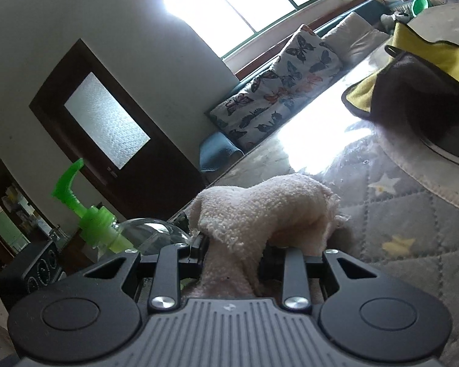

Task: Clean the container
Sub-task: 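Wipe the bottle's side with the towel in the right gripper, then continue rubbing the bottle with the towel in the right gripper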

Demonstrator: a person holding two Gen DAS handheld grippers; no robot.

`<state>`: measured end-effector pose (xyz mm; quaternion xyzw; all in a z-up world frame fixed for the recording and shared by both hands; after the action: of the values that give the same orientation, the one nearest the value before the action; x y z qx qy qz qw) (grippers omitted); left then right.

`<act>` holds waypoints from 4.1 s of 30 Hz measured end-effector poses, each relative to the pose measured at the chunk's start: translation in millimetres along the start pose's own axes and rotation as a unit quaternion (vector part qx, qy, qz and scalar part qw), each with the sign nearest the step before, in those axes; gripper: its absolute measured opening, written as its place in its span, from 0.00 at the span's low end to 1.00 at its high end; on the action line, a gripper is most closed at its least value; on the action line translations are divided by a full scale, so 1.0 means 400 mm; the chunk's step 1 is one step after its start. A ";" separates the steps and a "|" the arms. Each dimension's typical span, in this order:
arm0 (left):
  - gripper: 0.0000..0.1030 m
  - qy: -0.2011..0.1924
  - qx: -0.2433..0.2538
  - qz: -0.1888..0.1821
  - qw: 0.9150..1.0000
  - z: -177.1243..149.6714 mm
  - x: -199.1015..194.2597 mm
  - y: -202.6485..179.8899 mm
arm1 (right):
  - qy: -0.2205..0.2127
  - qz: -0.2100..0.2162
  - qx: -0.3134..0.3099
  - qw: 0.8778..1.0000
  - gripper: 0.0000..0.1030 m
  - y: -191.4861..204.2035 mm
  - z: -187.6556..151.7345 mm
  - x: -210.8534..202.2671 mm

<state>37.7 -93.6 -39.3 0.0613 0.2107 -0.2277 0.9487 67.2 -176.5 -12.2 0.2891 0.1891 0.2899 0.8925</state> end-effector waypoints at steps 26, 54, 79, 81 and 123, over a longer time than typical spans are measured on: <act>1.00 -0.001 0.000 0.002 1.000 -0.004 -0.010 -0.017 | -0.046 0.091 0.017 0.995 0.29 0.055 0.034 -0.052; 1.00 -0.001 0.000 0.003 1.000 -0.005 -0.014 -0.027 | -0.029 0.050 0.013 0.998 0.29 0.027 0.026 -0.038; 1.00 0.001 -0.003 0.002 1.000 -0.002 -0.018 -0.031 | -0.001 0.029 0.019 0.999 0.31 0.009 0.011 -0.016; 1.00 0.001 -0.004 0.002 1.000 -0.002 -0.018 -0.032 | 0.012 0.015 0.014 1.000 0.31 0.003 0.001 -0.008; 1.00 0.009 -0.035 0.142 0.989 0.003 -0.043 -0.052 | -0.007 0.004 0.028 1.000 0.31 -0.008 0.027 -0.029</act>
<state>14.9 -105.4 -31.2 0.0588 0.2160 -0.0830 0.9711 65.2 -190.3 -3.9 0.3167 0.1896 0.2863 0.8842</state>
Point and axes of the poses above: each gripper's, at about its wrist camera, not at the fingertips, and x roughly the way its jaws point, y to its left, z to its top, the point moved 7 cm from there along x, roughly the way its jaws point, and after that the axes turned 13 degrees about -y, right-handed, at the moved point
